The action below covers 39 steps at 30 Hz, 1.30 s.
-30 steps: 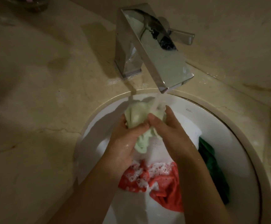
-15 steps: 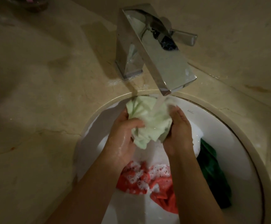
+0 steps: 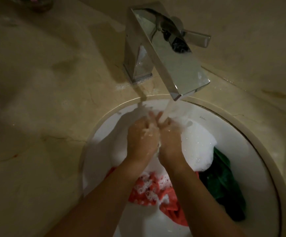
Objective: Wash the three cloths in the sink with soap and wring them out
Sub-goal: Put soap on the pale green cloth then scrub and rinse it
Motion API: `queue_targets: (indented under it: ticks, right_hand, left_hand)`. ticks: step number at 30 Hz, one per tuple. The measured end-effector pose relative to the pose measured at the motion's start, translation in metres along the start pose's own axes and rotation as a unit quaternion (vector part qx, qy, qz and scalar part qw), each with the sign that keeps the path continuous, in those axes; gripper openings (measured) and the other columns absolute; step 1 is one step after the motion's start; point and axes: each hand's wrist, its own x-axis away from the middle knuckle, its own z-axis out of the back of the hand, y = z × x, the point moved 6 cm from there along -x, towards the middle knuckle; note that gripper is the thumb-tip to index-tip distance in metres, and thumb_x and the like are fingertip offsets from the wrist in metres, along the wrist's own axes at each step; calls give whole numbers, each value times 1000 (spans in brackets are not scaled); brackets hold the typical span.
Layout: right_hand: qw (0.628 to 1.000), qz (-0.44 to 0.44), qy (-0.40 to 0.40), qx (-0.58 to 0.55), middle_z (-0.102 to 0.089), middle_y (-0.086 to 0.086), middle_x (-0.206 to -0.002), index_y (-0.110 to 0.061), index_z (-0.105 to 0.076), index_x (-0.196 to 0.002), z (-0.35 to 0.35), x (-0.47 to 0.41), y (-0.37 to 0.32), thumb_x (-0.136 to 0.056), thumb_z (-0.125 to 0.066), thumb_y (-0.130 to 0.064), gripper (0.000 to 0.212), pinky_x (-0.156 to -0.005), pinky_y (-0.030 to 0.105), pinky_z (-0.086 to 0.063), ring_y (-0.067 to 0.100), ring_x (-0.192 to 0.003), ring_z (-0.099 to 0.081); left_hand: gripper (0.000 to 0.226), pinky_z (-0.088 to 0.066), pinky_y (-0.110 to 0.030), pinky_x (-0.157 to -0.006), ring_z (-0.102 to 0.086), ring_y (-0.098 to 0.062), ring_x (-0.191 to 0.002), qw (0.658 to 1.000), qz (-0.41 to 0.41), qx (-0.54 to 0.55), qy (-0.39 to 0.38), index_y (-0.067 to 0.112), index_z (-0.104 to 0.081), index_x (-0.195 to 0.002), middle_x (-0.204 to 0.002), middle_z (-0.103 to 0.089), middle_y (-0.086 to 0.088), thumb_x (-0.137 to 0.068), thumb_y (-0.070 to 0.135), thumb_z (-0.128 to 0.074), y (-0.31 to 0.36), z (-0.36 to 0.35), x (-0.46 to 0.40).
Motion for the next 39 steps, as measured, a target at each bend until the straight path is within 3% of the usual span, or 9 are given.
queue_targets:
  ticks: [4,9,15,20,28,32,34,37,39]
  right_hand:
    - [996,-84,9,-43,-68,8,-69,-11,-65,-74,13,-4,10,-97,-54,-23,28,-59,28,-56,21,-66,-68]
    - [985,-57,124,-102,-70,4,-90,-14,-64,-95,66,-6,-9,-95,-59,-32,18,-76,40,-58,21,-80,-69]
    - [973,-73,16,-217,-72,5,-94,-11,-60,-105,57,24,-24,-80,-69,-16,27,-63,34,-58,22,-81,-71]
    - [932,-102,46,-346,-72,12,-105,-12,-66,-106,46,19,-11,-82,-62,-28,29,-74,43,-58,28,-93,-70]
    - [972,-115,-173,-111,-70,10,-116,-19,-52,-134,41,21,-9,-73,-73,-53,72,-98,59,-46,30,-107,-67]
    - [954,-86,-268,-102,-65,0,-125,-35,-27,-149,53,25,-12,-60,-89,-16,110,-88,34,-55,19,-113,-65]
    - [936,-30,-350,13,-53,-12,-138,-47,-18,-147,47,32,-17,-51,-94,-29,124,-96,27,-49,8,-124,-54]
    - [935,83,-242,245,-49,-15,-128,-57,-32,-117,40,24,-23,-53,-92,-36,91,-91,13,-45,-1,-114,-51]
    - [961,109,-130,216,-59,1,-112,-46,-48,-95,42,18,-31,-64,-84,-44,48,-74,13,-47,12,-94,-60]
  left_hand:
    - [35,-50,-18,-51,-67,-9,-63,981,167,79,-66,21,-67,-72,-65,-68,3,-97,41,-52,-23,-14,6]
    - [21,-55,-36,-71,-70,-23,-79,931,234,257,-115,6,-68,-104,-95,-72,-12,-90,20,-63,-30,-2,5]
    - [52,-37,-57,-109,-53,-41,-125,869,203,419,-168,3,-53,-134,-134,-55,-24,-93,34,-57,-14,-12,15]
    - [47,-53,-43,-93,-59,-35,-119,863,130,427,-237,4,-51,-135,-131,-59,-22,-91,15,-59,-4,-13,31]
    - [59,-51,-49,-81,-64,-36,-108,912,107,318,-237,17,-53,-131,-122,-64,-20,-76,10,-72,-8,1,26]
    - [38,-53,-37,-67,-69,-29,-94,962,112,205,-144,22,-59,-118,-107,-71,-8,-82,20,-74,-10,11,14]
    - [28,-55,-39,-71,-69,-30,-93,964,135,208,-100,13,-61,-111,-103,-71,-11,-86,23,-70,-12,11,11]
    - [21,-54,-30,-62,-69,-24,-78,958,166,223,-70,6,-65,-98,-87,-72,-12,-88,24,-68,-12,4,10]
    - [15,-54,-27,-57,-68,-19,-70,956,184,221,-59,7,-67,-89,-79,-72,-10,-89,21,-64,-12,0,12]
